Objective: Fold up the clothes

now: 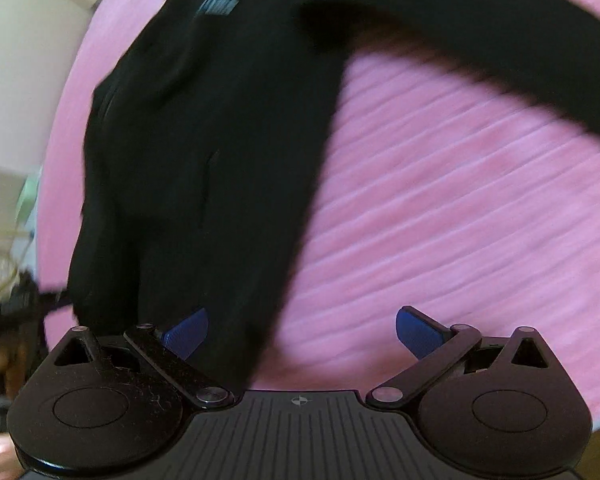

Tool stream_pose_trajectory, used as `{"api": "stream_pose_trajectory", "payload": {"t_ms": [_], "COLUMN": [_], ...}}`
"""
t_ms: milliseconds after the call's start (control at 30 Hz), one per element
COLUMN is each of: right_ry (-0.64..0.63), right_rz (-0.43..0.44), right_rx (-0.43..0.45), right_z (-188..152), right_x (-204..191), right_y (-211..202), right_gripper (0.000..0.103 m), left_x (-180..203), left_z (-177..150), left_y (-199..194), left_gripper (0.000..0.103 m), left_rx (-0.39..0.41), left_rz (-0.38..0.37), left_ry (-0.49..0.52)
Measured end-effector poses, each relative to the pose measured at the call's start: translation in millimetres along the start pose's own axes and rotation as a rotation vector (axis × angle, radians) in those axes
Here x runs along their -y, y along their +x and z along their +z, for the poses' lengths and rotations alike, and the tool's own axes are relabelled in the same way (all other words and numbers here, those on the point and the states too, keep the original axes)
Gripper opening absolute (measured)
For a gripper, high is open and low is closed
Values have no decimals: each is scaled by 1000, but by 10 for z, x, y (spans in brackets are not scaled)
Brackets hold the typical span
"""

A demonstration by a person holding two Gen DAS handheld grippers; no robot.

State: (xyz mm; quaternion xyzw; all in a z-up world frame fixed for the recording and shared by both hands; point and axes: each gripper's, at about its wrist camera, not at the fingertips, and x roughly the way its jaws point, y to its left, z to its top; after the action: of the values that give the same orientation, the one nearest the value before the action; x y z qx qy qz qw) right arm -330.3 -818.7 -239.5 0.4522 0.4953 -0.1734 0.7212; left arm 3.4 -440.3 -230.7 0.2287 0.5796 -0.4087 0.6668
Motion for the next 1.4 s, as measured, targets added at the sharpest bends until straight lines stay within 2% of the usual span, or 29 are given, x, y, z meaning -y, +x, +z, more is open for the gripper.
{"api": "stream_pose_trajectory", "payload": {"t_ms": [33,67,100,200,267,300,367,433,533,567,633,700,767,800,833,933,967,1000,1033,1100,1200,1333,1400], "right_ry": [-9,-17,-14,-2,5,9,16,24,35,44,61,79,96,105,114,117,113,105,97,68,39,-15,0], "right_rz": [11,22,30,38,21,13,-5,-22,-47,-47,-44,-41,-38,-37,-36,-34,-34,-20,-6,18,-7,-175,-230], "right_rx": [-16,-31,-42,-66,-68,-69,-71,-72,-75,-63,-39,-14,10,22,35,30,22,3,-17,-47,-39,20,32], "right_z": [-52,-102,-170,-351,-433,-474,-555,-637,-760,-787,-840,-893,-946,-972,-999,-1023,-1021,-988,-953,-873,-720,-544,-467], "right_x": [-74,-147,-218,-382,-427,-449,-494,-538,-605,-598,-581,-564,-547,-538,-530,-534,-541,-509,-474,-405,-165,250,498], "right_y": [86,171,219,333,376,397,439,482,545,544,538,532,525,522,519,529,536,502,465,341,-194,-822,-954], "right_gripper": [103,103,103,103,103,103,103,103,103,103,102,102,102,98,87,66,53,20,13,10,9,9,9], "left_x": [-25,-49,-73,-159,-301,-411,-736,-1135,-1658,-1783,-1862,-1911,-1768,-1686,-1574,-1253,-1157,-1074,-1005,-940,-842,-723,-627], "left_z": [9,19,28,54,81,119,236,365,518,546,512,464,324,252,176,-23,-67,-84,-91,-25,74,270,348], "left_y": [59,118,164,97,-163,-333,-753,-1134,-1441,-1486,-1390,-1273,-1017,-888,-756,-400,-311,-257,-234,-252,-280,-270,-173], "left_gripper": [63,58,32,14,8,1,1,1,2,5,15,31,33,35,35,36,37,37,37,41,41,43,50], "left_rx": [-2,-3,-7,-16,21,48,134,213,281,288,255,221,183,163,144,94,83,79,79,93,115,140,139], "left_rz": [-32,-63,-90,-134,-160,-146,-80,-6,234,306,376,425,340,299,261,156,128,112,96,77,48,-16,-78], "left_ry": [-35,-69,-91,-48,-26,-13,-5,-42,-37,-31,-19,-2,46,71,98,172,192,208,223,248,286,332,341]}}
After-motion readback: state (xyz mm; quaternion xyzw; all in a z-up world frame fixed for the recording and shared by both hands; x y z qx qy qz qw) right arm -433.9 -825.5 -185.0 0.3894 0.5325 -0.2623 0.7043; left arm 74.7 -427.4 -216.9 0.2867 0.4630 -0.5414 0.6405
